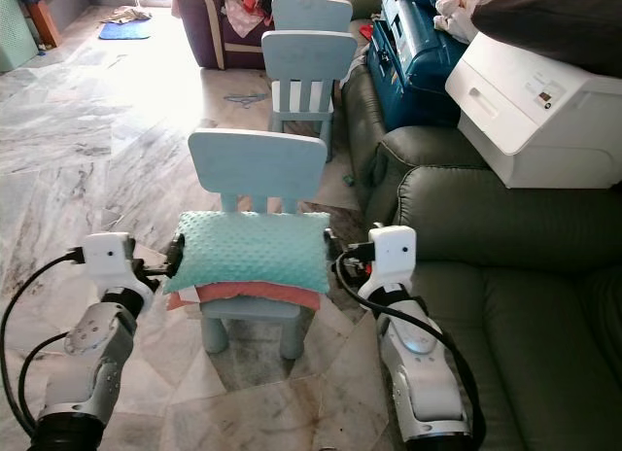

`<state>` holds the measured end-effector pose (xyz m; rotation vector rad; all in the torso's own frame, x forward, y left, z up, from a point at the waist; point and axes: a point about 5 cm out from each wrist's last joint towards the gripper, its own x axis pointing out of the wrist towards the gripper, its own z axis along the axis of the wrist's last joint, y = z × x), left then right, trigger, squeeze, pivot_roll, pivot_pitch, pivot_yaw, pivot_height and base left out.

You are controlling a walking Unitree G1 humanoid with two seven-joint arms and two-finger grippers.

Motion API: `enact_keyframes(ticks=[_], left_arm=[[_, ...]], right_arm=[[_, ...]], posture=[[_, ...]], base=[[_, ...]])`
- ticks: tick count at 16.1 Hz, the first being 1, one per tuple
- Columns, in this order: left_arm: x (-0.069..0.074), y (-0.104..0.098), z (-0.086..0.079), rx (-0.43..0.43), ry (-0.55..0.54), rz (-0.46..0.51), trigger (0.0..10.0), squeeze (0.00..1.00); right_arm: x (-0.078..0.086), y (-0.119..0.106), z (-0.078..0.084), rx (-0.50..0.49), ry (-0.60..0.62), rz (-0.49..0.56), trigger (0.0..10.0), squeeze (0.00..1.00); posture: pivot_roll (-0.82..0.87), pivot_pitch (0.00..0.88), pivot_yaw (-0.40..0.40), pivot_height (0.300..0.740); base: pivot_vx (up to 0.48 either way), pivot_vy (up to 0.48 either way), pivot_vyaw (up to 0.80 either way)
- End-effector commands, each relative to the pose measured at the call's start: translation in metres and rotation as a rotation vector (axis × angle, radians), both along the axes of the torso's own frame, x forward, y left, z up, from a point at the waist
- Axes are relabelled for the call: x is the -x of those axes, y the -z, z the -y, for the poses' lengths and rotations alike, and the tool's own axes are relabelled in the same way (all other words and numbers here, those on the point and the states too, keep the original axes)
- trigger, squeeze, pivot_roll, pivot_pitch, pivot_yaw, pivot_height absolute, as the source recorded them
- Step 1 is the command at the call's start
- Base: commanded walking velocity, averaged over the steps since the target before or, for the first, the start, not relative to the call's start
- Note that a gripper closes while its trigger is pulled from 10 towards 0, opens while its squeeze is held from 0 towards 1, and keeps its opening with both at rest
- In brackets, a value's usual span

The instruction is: Move the pillow to the sofa

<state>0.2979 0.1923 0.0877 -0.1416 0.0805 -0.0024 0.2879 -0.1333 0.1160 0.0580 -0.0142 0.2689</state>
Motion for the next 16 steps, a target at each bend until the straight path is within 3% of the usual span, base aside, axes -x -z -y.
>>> enact_keyframes(ticks=[1,16], left_arm=[[0.0016,-0.0027,-0.0014,-0.003,-0.006,0.015,10.0,0.00],[0.0036,0.0003,0.0013,-0.026,0.029,-0.002,10.0,0.00]], right_arm=[[0.0025,-0.0010,-0.0009,-0.012,-0.018,0.001,10.0,0.00],[0.0054,0.0056,-0.0006,0.004,-0.032,-0.022,10.0,0.00]], posture=[[-0.11,0.111,-0.041,0.740],[-0.11,0.109,-0.039,0.740]], base=[[0.386,0.000,0.00],[0.421,0.000,0.00]])
